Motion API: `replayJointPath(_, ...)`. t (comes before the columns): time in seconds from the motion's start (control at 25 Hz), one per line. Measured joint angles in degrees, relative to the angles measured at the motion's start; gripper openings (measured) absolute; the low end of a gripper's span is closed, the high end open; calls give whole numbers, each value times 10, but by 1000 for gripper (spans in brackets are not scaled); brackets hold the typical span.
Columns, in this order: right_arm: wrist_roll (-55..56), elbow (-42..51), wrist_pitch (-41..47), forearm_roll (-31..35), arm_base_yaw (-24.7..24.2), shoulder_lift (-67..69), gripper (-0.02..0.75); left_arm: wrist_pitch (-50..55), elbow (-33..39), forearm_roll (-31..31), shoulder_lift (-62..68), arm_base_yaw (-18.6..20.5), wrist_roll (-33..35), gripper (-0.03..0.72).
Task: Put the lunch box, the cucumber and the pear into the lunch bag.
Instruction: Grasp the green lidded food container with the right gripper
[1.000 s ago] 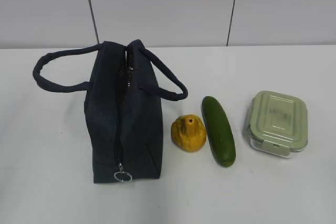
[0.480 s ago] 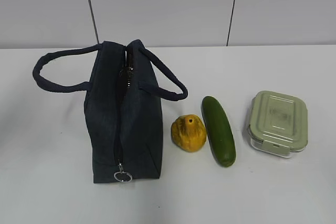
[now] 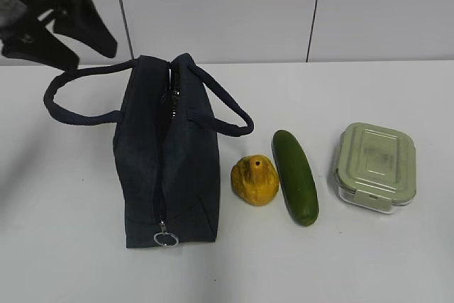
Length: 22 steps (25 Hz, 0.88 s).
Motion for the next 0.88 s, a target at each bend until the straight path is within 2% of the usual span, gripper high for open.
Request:
replayJointPath(0.24, 0, 0, 0, 0, 0, 0, 506, 18, -69, 0, 106, -7, 0, 435)
replayJointPath(0.64, 0, 0, 0, 0, 0, 0, 506, 31, -79, -8, 176, -7, 1, 424)
replayJointPath(0.72, 0, 0, 0, 0, 0, 0, 506, 30, -80, -9, 177, -7, 6, 366)
replayJointPath(0.8, 0, 0, 0, 0, 0, 0, 506, 29, -81, -10, 178, -7, 14, 243)
replayJointPath(0.88, 0, 0, 0, 0, 0, 0, 506, 27, -81, -11, 178, -7, 18, 83)
